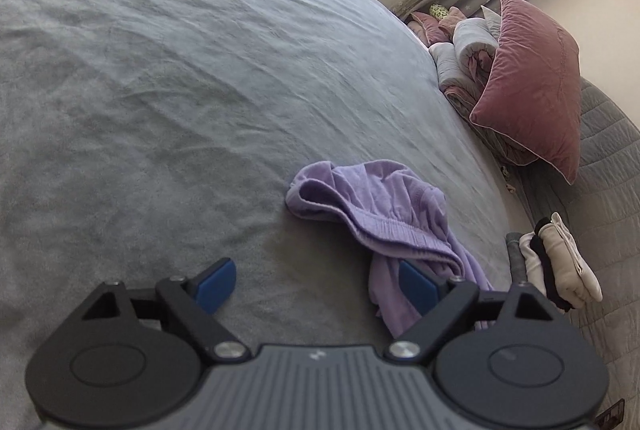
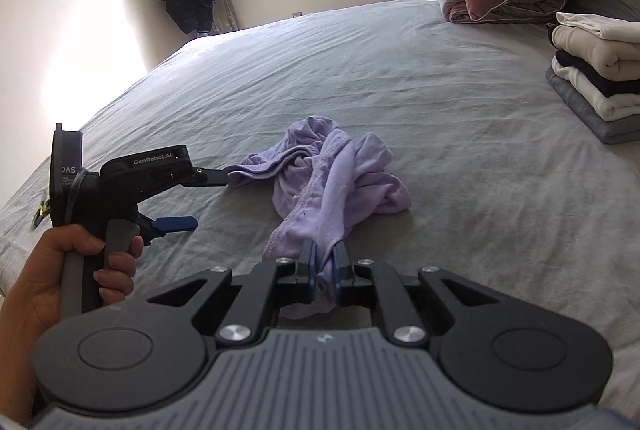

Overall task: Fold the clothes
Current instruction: 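Close the right tool on the garment edge while the left tool approaches it, then grasp the garment waistband with the left tool while the right tool holds its edge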

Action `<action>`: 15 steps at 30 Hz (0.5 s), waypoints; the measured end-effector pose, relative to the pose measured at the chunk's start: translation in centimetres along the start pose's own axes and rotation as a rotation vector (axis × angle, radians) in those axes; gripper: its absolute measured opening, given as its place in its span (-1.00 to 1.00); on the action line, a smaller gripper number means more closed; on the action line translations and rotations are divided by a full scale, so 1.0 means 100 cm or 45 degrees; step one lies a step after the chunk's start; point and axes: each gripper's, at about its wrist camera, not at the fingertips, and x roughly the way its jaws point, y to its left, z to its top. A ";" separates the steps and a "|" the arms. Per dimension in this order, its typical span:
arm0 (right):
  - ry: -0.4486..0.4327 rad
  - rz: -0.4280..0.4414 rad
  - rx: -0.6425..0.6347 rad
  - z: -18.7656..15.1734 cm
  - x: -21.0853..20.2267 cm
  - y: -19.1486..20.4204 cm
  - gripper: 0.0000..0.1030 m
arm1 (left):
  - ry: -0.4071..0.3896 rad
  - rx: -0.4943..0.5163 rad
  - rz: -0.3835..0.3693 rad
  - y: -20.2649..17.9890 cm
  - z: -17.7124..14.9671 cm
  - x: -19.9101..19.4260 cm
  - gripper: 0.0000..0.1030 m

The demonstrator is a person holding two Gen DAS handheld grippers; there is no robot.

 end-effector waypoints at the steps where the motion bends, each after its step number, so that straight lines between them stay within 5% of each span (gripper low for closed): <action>1: 0.012 -0.025 0.009 -0.001 0.001 -0.007 -0.79 | -0.007 -0.007 -0.002 0.000 0.000 0.001 0.72; 9: 0.047 -0.082 0.033 0.007 0.008 -0.031 -0.59 | -0.002 -0.060 -0.016 0.001 0.004 -0.001 0.72; 11: 0.024 -0.071 -0.003 0.015 0.014 -0.024 -0.05 | -0.002 -0.050 -0.004 0.001 0.004 -0.003 0.72; 15: -0.008 -0.044 -0.120 0.034 0.036 -0.005 -0.01 | -0.005 -0.021 0.012 0.002 0.005 -0.006 0.71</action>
